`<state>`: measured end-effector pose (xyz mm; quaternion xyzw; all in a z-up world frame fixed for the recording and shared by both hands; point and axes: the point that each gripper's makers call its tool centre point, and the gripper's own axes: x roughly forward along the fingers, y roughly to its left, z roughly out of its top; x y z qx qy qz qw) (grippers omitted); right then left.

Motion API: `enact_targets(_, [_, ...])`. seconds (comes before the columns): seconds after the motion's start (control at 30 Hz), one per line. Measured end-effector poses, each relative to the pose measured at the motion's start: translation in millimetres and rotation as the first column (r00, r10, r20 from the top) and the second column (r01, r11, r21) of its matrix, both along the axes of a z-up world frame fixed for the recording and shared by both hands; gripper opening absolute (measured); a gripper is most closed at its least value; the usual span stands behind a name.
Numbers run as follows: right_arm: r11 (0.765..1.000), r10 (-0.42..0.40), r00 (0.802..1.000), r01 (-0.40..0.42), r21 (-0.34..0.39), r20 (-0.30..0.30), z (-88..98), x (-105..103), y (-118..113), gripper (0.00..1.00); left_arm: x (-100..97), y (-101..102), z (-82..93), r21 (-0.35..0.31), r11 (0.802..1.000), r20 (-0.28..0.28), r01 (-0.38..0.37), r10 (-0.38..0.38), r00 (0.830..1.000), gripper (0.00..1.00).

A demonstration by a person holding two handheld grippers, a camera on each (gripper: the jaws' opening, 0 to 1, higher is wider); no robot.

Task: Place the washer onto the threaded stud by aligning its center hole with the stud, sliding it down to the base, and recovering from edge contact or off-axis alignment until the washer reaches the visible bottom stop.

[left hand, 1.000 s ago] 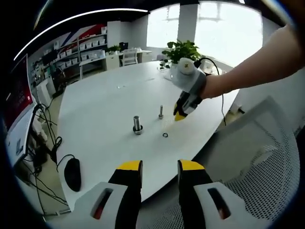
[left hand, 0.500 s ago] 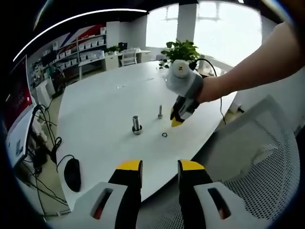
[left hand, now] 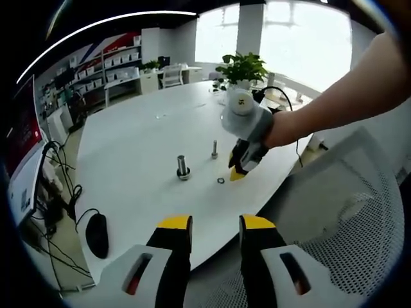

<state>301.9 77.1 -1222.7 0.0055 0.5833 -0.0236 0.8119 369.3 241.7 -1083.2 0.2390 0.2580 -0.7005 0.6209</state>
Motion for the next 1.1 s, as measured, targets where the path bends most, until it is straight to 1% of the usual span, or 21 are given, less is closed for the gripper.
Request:
enact_targets(0.07, [1.000,-0.019,1.000,0.020,0.012,-0.009,-5.9,3.1,-0.1,0.27,0.4,1.3,-0.2,0.003,1.000,0.001,-0.003,0.003,1.000,0.27])
enact_targets(0.1, [0.999,-0.041,0.999,0.041,0.024,0.004,-6.5,5.4,4.1,0.27,0.8,1.3,-0.1,0.001,1.000,-0.001,-0.005,0.005,1.000,0.27])
enact_targets(0.13, [0.999,-0.043,0.999,0.043,0.030,0.016,-6.9,8.3,8.0,0.27,1.3,0.5,0.1,-0.001,1.000,-0.001,-0.007,0.007,1.000,0.27])
enact_targets(0.17, [0.999,-0.041,0.999,0.040,0.030,0.016,-8.2,10.1,10.4,0.27,1.7,0.2,0.3,-0.002,1.000,-0.002,-0.009,0.009,1.000,0.27])
enact_targets(0.23, [1.000,-0.006,1.000,0.006,0.009,0.000,-13.6,13.1,11.4,0.27,1.5,1.3,2.3,-0.002,1.000,-0.003,-0.012,0.012,1.000,0.27])
enact_targets(0.3, [1.000,-0.002,1.000,0.002,0.003,-0.010,-16.4,14.5,11.0,0.27,2.3,1.2,0.4,0.000,1.000,-0.004,-0.016,0.016,1.000,0.27])
enact_targets(0.37, [0.999,-0.045,0.999,0.045,0.005,0.004,-14.6,18.9,4.4,0.26,2.8,1.3,-0.5,0.005,1.000,0.003,-0.013,0.013,1.000,0.27])
enact_targets(0.43, [0.998,-0.063,0.998,0.063,0.015,-0.004,-14.5,19.1,3.7,0.25,2.3,0.1,-1.3,0.010,1.000,0.011,-0.007,0.007,1.000,0.27])
enact_targets(0.6, [1.000,-0.025,0.999,0.025,0.010,-0.020,-11.1,18.7,7.5,0.24,2.0,1.1,-0.8,0.008,1.000,0.001,-0.010,0.010,1.000,0.27])
enact_targets(0.67, [1.000,-0.021,1.000,0.021,0.012,-0.020,-11.8,19.2,5.0,0.24,1.9,1.1,0.2,0.006,1.000,-0.001,-0.013,0.013,1.000,0.27])
enact_targets(0.73, [1.000,-0.009,1.000,0.009,0.006,-0.017,-14.3,21.3,-0.9,0.21,3.5,0.1,0.6,0.003,1.000,0.007,-0.017,0.017,1.000,0.27])
enact_targets(0.8, [1.000,0.003,1.000,-0.002,0.003,-0.022,-16.0,20.9,-3.7,0.16,4.1,-0.8,-1.8,0.004,1.000,0.001,-0.017,0.017,1.000,0.27])
enact_targets(0.87, [1.000,0.019,1.000,-0.019,-0.001,-0.023,-19.6,20.1,-6.1,0.15,3.3,0.9,-1.8,0.008,1.000,0.004,-0.015,0.015,1.000,0.27])
enact_targets(0.97, [1.000,0.024,1.000,-0.024,-0.007,-0.014,-18.4,14.6,-4.1,0.15,3.6,0.5,-0.9,0.004,1.000,0.005,-0.016,0.016,1.000,0.27])
enact_targets(1.03, [1.000,0.012,1.000,-0.012,-0.007,-0.005,-18.1,11.3,-6.0,0.15,3.9,0.6,-0.4,0.005,1.000,0.002,-0.019,0.019,1.000,0.27])
enact_targets(1.1, [1.000,0.009,1.000,-0.009,-0.007,-0.008,-18.1,8.3,-7.7,0.15,3.9,1.0,-0.9,0.006,1.000,0.003,-0.017,0.017,1.000,0.27])
